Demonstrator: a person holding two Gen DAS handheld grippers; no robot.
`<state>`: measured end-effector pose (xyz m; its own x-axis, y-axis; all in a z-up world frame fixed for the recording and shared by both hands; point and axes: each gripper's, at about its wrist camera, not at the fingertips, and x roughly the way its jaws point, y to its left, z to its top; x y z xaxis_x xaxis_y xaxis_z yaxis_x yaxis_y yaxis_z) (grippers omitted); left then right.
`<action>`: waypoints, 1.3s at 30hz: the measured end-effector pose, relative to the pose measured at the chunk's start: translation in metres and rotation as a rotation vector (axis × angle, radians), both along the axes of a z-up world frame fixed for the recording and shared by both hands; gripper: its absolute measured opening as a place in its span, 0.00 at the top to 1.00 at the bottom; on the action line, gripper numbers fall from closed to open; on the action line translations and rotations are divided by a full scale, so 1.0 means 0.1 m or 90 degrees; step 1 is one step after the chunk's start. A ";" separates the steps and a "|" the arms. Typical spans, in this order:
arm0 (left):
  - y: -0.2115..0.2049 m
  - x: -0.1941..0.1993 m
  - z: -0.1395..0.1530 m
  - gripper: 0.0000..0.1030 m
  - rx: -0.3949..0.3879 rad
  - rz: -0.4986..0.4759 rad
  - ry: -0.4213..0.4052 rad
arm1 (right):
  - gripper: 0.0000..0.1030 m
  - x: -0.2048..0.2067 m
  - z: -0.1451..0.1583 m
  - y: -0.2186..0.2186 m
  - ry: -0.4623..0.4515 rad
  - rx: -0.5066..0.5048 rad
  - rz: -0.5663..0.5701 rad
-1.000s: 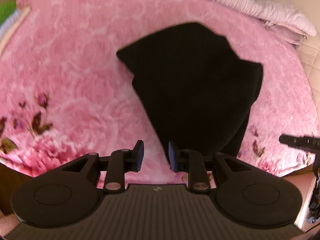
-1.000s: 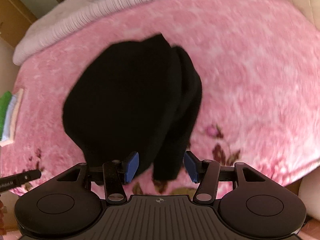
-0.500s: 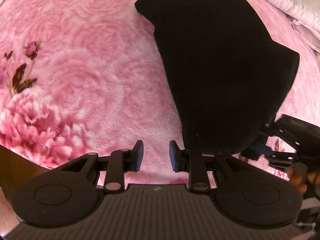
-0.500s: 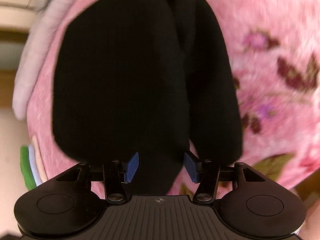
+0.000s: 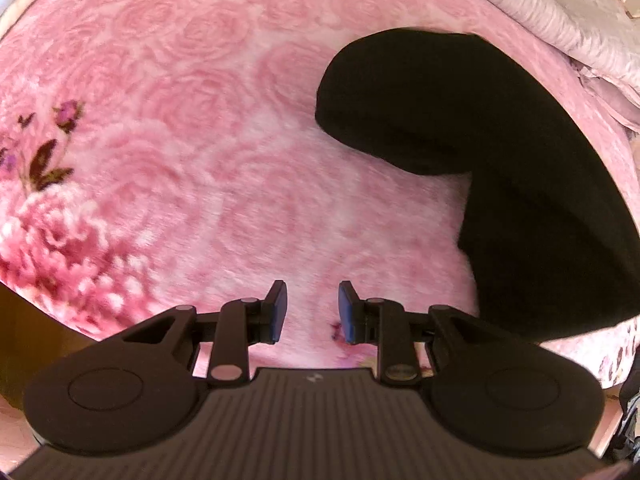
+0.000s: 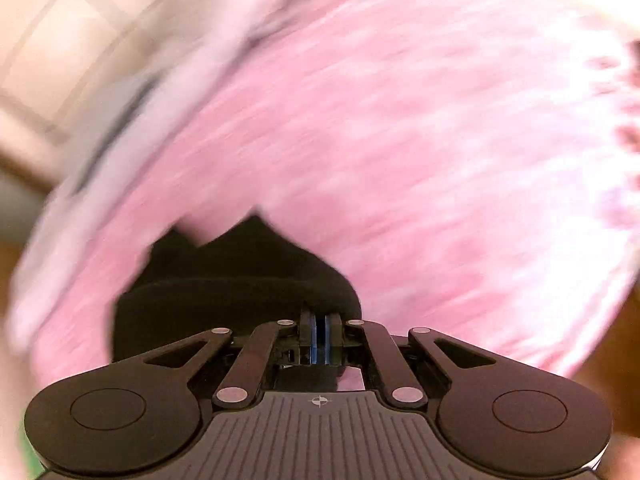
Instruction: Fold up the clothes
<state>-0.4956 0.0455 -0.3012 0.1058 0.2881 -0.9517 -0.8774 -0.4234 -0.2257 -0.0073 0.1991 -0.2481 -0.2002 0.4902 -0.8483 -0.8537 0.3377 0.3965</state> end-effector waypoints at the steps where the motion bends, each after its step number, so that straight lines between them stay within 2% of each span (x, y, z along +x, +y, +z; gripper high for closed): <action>1: 0.00 0.05 -0.01 0.78 0.001 -0.004 -0.003 | 0.98 0.14 0.00 0.01 -0.023 -0.007 -0.022; 3: 0.00 0.16 -0.01 0.78 0.002 -0.016 -0.006 | 0.98 0.28 -0.04 -0.02 -0.045 -0.021 -0.037; 5: -0.01 0.25 -0.02 0.78 0.002 -0.025 -0.007 | 0.98 0.34 -0.12 -0.09 -0.042 -0.028 -0.035; 10: 0.00 0.36 -0.01 0.78 0.009 -0.044 0.009 | 0.98 0.20 -0.09 -0.08 -0.038 -0.012 -0.011; 14: 0.07 0.47 -0.02 0.78 0.036 -0.106 0.073 | 0.98 0.15 -0.08 -0.05 -0.023 0.000 -0.009; 20: 0.25 0.70 -0.19 0.75 0.063 -0.271 0.224 | 0.98 0.19 -0.01 0.07 -0.029 0.037 0.008; 25: 0.38 0.74 -0.25 0.74 0.080 -0.342 0.259 | 0.98 0.16 0.07 0.19 -0.053 0.077 0.019; 28: 0.46 0.82 -0.32 0.71 0.101 -0.397 0.283 | 0.97 0.14 0.02 0.23 -0.052 0.062 0.019; 31: 0.54 0.97 -0.47 0.70 0.114 -0.483 0.339 | 0.97 0.13 -0.07 0.21 -0.055 0.041 0.002; 34: 0.59 1.11 -0.68 0.69 0.124 -0.580 0.420 | 0.97 0.16 -0.15 0.19 -0.053 0.021 -0.014; 39: 0.51 1.27 -1.04 0.68 0.161 -0.766 0.589 | 0.97 0.20 -0.22 0.20 -0.054 0.001 -0.029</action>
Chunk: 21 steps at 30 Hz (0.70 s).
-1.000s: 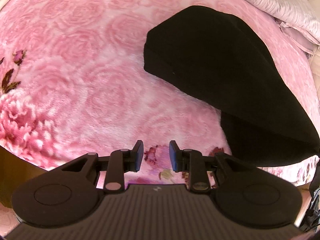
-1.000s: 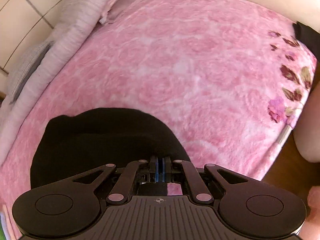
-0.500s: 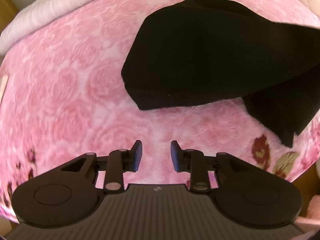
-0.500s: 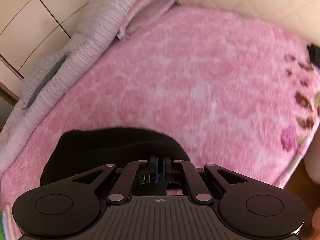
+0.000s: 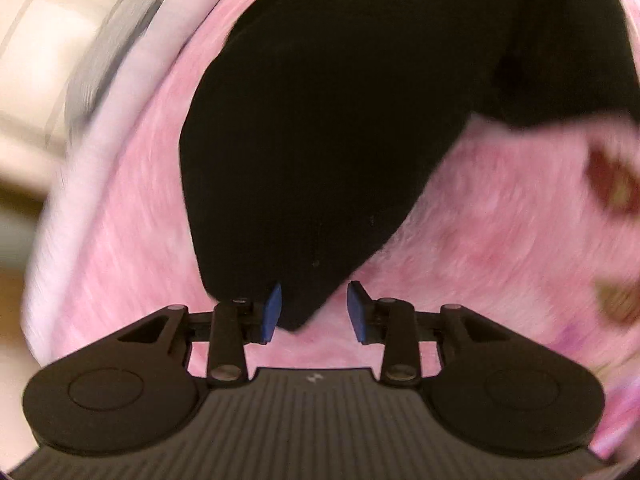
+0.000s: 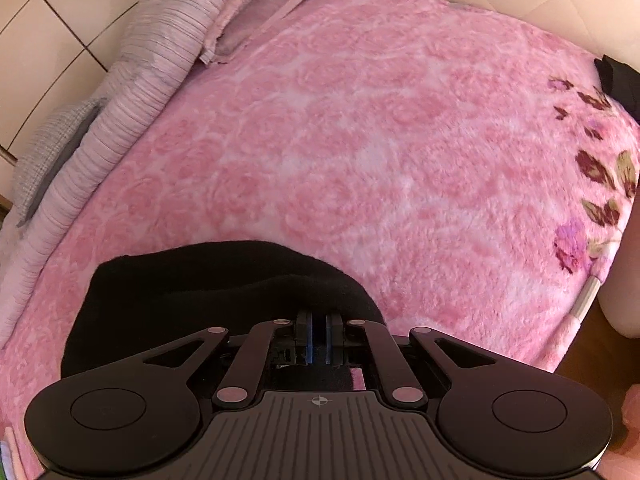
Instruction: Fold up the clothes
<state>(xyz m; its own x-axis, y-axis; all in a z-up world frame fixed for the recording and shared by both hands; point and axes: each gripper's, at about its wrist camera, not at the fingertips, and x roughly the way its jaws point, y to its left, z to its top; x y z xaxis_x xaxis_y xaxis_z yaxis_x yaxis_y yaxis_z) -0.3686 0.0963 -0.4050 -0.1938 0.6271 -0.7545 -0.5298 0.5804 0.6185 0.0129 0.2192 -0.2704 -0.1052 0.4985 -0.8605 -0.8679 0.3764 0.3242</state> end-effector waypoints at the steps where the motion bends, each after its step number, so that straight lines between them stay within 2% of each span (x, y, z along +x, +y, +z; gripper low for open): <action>1: -0.02 0.02 -0.06 0.66 0.011 -0.033 0.030 | 0.97 0.00 -0.01 0.00 -0.002 -0.004 -0.002; 3: -0.06 0.02 -0.18 0.66 0.024 -0.093 0.079 | 0.96 0.00 -0.03 0.01 -0.006 -0.014 -0.009; 6: -0.07 0.00 -0.32 0.65 0.026 -0.158 0.125 | 0.93 -0.03 -0.08 0.02 -0.016 -0.029 -0.017; 8: -0.05 -0.03 -0.37 0.69 0.023 -0.184 0.135 | 0.93 -0.05 -0.07 0.01 -0.027 -0.030 -0.020; 9: -0.02 -0.05 -0.33 0.83 0.013 -0.184 0.116 | 0.93 -0.06 -0.04 0.00 -0.036 -0.023 -0.021; 11: 0.07 -0.11 -0.17 0.91 -0.010 -0.152 0.051 | 0.96 -0.09 0.06 0.00 -0.051 0.003 -0.020; 14: 0.23 -0.22 0.17 0.93 -0.045 -0.075 -0.072 | 0.97 -0.16 0.26 0.06 -0.072 0.042 -0.018; 15: 0.26 -0.27 0.32 0.93 -0.042 -0.053 -0.109 | 0.97 -0.18 0.34 0.11 -0.078 0.059 -0.021; 18: 0.38 -0.37 0.80 0.93 -0.016 0.005 -0.219 | 0.97 -0.29 0.66 0.29 -0.107 0.139 -0.013; 21: 0.55 -0.48 1.32 0.93 0.022 0.055 -0.317 | 0.97 -0.47 1.09 0.54 -0.130 0.254 0.013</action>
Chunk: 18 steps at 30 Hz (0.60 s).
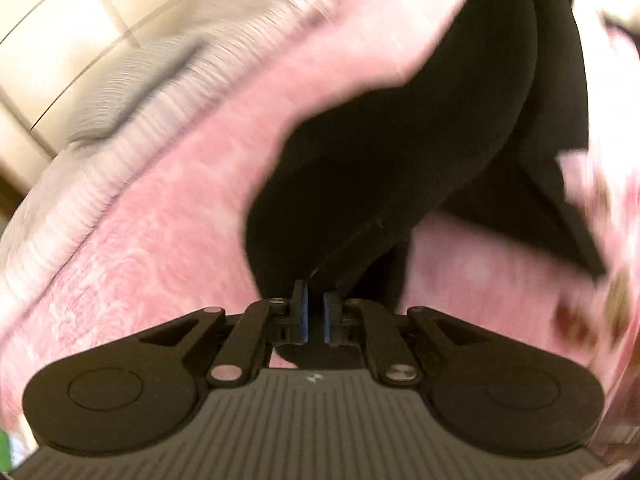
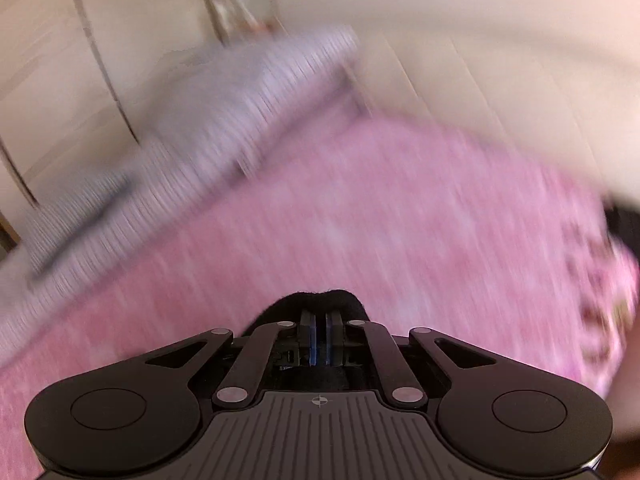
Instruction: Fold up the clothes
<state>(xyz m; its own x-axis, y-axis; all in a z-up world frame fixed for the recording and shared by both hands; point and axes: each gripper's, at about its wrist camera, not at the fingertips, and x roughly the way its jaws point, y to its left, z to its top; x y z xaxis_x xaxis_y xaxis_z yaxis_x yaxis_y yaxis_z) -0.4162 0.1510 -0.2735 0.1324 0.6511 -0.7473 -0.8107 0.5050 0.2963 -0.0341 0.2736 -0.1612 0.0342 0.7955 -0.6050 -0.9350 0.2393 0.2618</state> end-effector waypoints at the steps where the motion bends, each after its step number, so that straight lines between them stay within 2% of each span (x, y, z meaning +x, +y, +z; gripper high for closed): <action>1: 0.09 -0.03 0.17 0.94 0.008 0.018 -0.031 | 0.97 -0.06 0.15 0.09 0.001 0.047 0.020; 3: 0.25 -0.10 0.45 0.94 0.001 0.063 -0.103 | 0.93 -0.23 0.37 0.29 -0.003 0.082 0.081; 4: 0.31 -0.11 0.51 0.94 -0.017 0.088 -0.133 | 0.76 -0.32 0.47 0.39 -0.006 0.088 0.115; 5: 0.36 -0.15 0.51 0.94 -0.038 0.114 -0.157 | 0.64 -0.40 0.52 0.49 -0.012 0.075 0.143; 6: 0.41 -0.16 0.47 0.94 -0.057 0.131 -0.169 | 0.40 -0.45 0.51 0.55 -0.015 0.044 0.157; 7: 0.45 -0.17 0.42 0.93 -0.076 0.146 -0.178 | 0.36 -0.45 0.45 0.53 -0.011 0.020 0.155; 10: 0.44 -0.14 0.17 0.92 -0.124 0.168 -0.180 | 0.35 -0.38 0.10 0.31 0.008 -0.058 0.119; 13: 0.49 -0.07 -0.12 0.89 -0.167 0.188 -0.169 | 0.35 -0.28 -0.52 -0.06 0.044 -0.203 0.088; 16: 0.45 0.07 -0.39 0.82 -0.158 0.190 -0.090 | 0.35 -0.18 -1.18 -0.55 0.115 -0.366 0.052; 18: 0.45 0.19 -0.57 0.83 -0.167 0.163 -0.021 | 0.35 -0.14 -1.51 -0.89 0.161 -0.453 0.028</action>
<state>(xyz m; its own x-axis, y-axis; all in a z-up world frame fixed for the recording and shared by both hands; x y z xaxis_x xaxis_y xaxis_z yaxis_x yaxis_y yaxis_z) -0.3975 0.1958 -0.3305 0.0162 0.4524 -0.8917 -0.9277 0.3395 0.1555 -0.0479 0.1850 -0.3125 -0.1965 0.2082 -0.9582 -0.8792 0.3951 0.2661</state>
